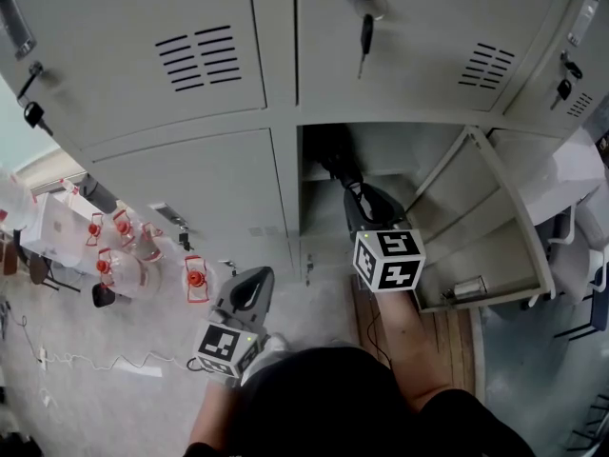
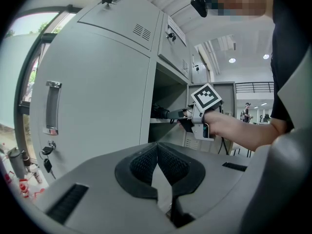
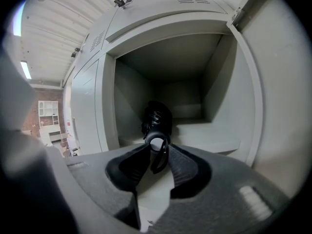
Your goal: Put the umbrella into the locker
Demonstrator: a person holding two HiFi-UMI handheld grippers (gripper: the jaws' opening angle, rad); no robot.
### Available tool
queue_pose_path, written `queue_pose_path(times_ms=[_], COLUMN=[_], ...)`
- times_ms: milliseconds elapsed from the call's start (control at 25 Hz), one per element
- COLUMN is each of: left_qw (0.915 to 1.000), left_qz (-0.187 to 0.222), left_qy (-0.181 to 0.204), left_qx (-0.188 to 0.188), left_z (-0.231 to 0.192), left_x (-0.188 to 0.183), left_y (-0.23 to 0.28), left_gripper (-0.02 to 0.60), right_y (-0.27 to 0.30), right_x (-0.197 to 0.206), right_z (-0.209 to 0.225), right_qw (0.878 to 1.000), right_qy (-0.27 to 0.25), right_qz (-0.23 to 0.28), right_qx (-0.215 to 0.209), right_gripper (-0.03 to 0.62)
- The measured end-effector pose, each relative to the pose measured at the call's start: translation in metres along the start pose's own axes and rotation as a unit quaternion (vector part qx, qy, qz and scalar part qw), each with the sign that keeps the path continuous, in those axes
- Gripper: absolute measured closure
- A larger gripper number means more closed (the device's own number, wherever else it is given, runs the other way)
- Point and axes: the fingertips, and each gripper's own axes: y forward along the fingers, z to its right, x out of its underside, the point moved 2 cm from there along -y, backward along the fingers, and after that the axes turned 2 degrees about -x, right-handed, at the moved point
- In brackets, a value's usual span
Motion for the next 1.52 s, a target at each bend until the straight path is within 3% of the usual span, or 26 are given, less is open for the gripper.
queue_pose_path(times_ms=[760, 1520], left_qw=[0.9999, 1.0], left_qz=[-0.006, -0.003], left_qy=[0.003, 0.007], left_qx=[-0.008, -0.006], left_z=[-0.005, 0.003], left_x=[-0.002, -0.002], left_y=[0.006, -0.009], left_gripper=[0.571, 0.571], right_y=[0.034, 0.045], right_x=[-0.012, -0.019], right_z=[0.059, 0.092], right_qw=[0.997, 0.989], right_qy=[-0.013, -0.039], right_qz=[-0.002, -0.023], right_qx=[0.076, 0.138], right_gripper=[0.485, 0.485])
